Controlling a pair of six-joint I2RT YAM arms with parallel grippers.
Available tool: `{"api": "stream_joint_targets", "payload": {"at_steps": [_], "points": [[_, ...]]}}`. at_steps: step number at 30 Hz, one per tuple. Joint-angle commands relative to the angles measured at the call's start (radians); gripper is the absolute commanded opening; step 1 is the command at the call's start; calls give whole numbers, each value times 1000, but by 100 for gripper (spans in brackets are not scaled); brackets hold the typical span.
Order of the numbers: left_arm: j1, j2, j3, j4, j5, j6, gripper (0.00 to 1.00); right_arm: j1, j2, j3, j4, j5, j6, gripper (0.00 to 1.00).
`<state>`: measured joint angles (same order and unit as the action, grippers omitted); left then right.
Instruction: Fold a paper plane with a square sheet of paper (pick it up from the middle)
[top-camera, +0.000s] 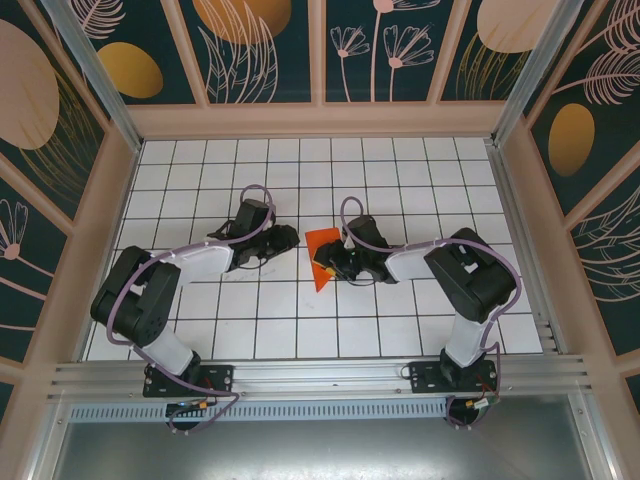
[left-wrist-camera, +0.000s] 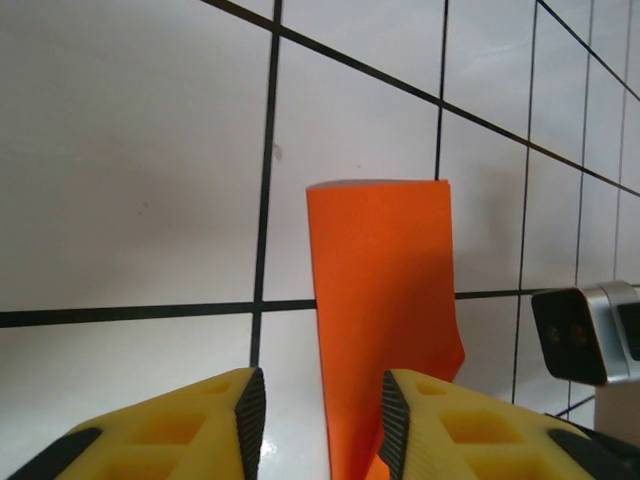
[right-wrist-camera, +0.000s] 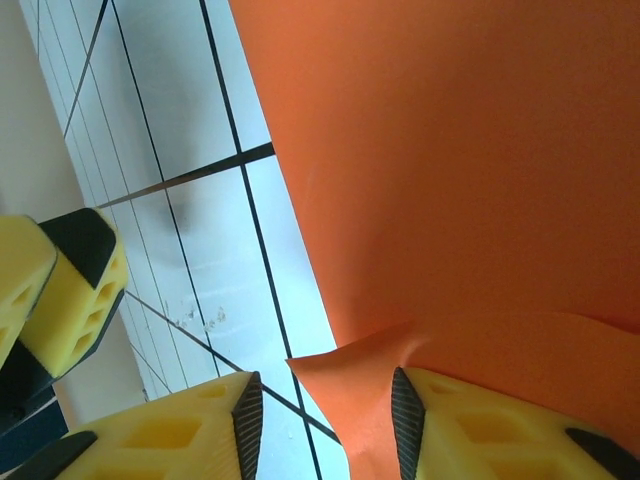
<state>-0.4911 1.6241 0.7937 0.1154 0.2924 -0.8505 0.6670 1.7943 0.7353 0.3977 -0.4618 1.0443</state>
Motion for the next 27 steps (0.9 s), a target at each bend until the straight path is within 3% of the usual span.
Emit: {"api": "stream_joint_targets", "payload": {"at_steps": [1, 5, 14, 22, 27], "points": [[-18, -26, -20, 51, 52, -14, 33, -3, 20, -22, -99, 64, -34, 37], [-39, -27, -44, 82, 65, -25, 25, -3, 19, -26, -121, 75, -46, 20], [-81, -8, -75, 150, 109, -42, 11, -3, 30, -31, -134, 75, -54, 2], [-116, 60, -61, 180, 134, -47, 1, -3, 37, -28, -140, 73, -53, 0], [-131, 84, -39, 165, 125, -35, 0, -3, 38, -27, -139, 74, -52, 0]]}}
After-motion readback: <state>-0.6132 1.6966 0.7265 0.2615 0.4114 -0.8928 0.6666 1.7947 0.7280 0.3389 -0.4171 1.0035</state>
